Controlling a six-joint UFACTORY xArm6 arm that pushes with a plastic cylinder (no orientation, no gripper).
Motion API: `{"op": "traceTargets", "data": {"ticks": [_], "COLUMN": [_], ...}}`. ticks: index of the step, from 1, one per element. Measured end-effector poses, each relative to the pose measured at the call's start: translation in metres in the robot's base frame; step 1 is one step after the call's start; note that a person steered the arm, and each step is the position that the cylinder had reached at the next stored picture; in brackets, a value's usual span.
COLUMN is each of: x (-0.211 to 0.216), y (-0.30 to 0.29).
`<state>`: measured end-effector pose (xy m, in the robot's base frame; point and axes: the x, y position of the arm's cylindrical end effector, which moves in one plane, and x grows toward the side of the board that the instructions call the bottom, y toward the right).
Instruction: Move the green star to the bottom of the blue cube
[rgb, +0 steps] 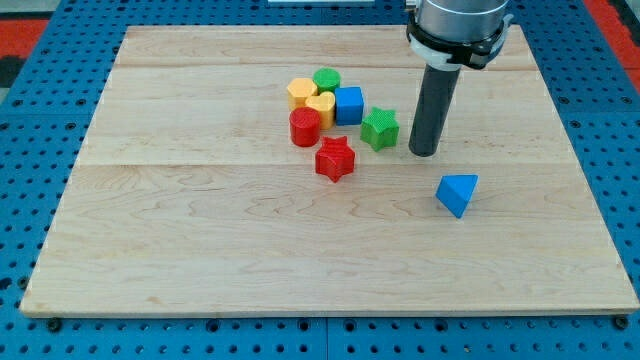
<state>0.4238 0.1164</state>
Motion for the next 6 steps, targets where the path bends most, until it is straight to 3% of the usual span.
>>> {"op": "traceTargets", "data": {"ticks": [3,6], "x": [-0.046,-0.04], "y": [-0.007,-0.049]}}
